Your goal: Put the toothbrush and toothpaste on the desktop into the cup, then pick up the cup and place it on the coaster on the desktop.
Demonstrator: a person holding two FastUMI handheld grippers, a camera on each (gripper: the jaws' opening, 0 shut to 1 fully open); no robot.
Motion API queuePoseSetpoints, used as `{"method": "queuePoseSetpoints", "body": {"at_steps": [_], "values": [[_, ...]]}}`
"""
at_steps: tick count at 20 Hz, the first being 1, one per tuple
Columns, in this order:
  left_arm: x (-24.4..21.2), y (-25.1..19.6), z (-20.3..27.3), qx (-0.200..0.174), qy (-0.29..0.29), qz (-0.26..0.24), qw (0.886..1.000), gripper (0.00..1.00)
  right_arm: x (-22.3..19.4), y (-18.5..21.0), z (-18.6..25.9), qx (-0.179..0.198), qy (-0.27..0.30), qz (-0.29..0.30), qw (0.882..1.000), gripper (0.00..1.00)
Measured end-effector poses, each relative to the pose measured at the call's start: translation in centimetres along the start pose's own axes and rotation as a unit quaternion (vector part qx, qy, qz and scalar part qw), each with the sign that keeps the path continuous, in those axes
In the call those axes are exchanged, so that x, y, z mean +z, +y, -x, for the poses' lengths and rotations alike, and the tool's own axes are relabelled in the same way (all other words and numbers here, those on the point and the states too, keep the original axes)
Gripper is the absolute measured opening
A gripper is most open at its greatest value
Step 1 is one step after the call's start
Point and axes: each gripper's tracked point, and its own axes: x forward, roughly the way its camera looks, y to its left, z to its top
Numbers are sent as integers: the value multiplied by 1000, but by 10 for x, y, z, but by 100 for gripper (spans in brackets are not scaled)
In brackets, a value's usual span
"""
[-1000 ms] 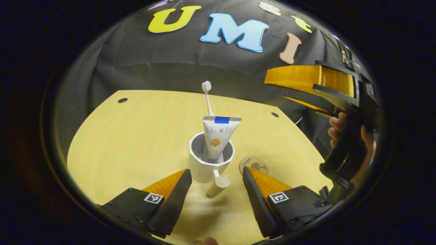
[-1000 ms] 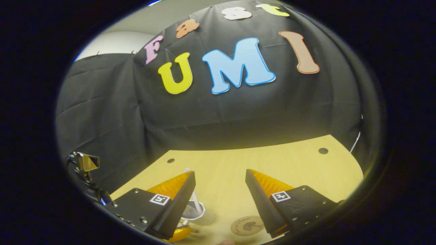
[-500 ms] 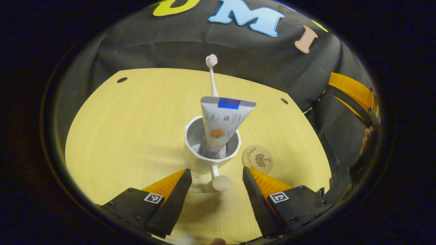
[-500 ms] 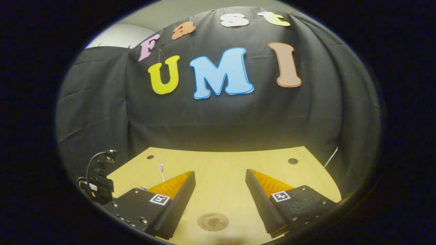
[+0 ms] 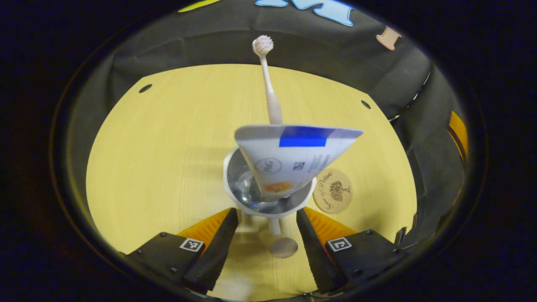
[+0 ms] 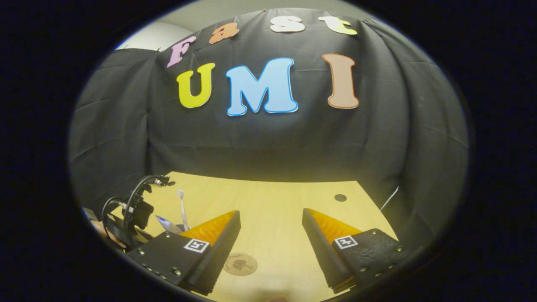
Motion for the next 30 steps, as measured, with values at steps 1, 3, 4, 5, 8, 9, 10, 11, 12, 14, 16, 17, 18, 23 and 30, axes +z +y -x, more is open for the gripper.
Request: {"method": "queuePoseSetpoints", "body": {"at_steps": [1,3,4,5,8,9,10,11,12,14,16,17,18,23,30], "values": [[-1,-1,0,2,7,-1,1000,82,-1,-3,0,-1,3,-3,1000,93],[-1,2,-4,9,19,-6,1000,78,-3,-8,0,-4,6,-6,1000,93],[0,5,-6,13,25,-6,1000,87,-4,-9,0,-6,8,-7,1000,93],[-1,5,-7,16,30,-7,999,80,-4,-11,1,-8,9,-8,1000,93],[-1,7,-8,20,42,-9,999,72,-7,-16,3,-12,12,-10,1000,93],[-4,9,-7,22,45,-11,999,69,-7,-17,3,-13,14,-11,1000,93],[-5,7,-6,19,46,-8,999,65,-9,-18,4,-14,15,-11,1000,93],[-5,8,-6,23,49,-5,999,57,-9,-19,5,-14,17,-11,1000,93],[-4,7,-5,22,50,-7,998,49,-10,-20,6,-15,17,-12,1000,93],[-5,6,-6,25,50,-7,998,42,-11,-21,8,-15,19,-11,1000,93],[-3,9,-4,36,52,-16,998,41,-11,-22,9,-17,18,-9,1000,93],[-6,10,-3,40,54,-23,997,36,-11,-22,10,-17,20,-10,1000,93],[-5,10,-4,42,49,-30,997,38,-12,-22,12,-16,21,-12,1000,93],[-3,-1,-3,30,33,-41,998,31,-10,-28,22,-25,17,-13,999,93],[12,-31,15,23,3,-87,996,31,-10,-44,33,-43,10,-27,999,93]]}}
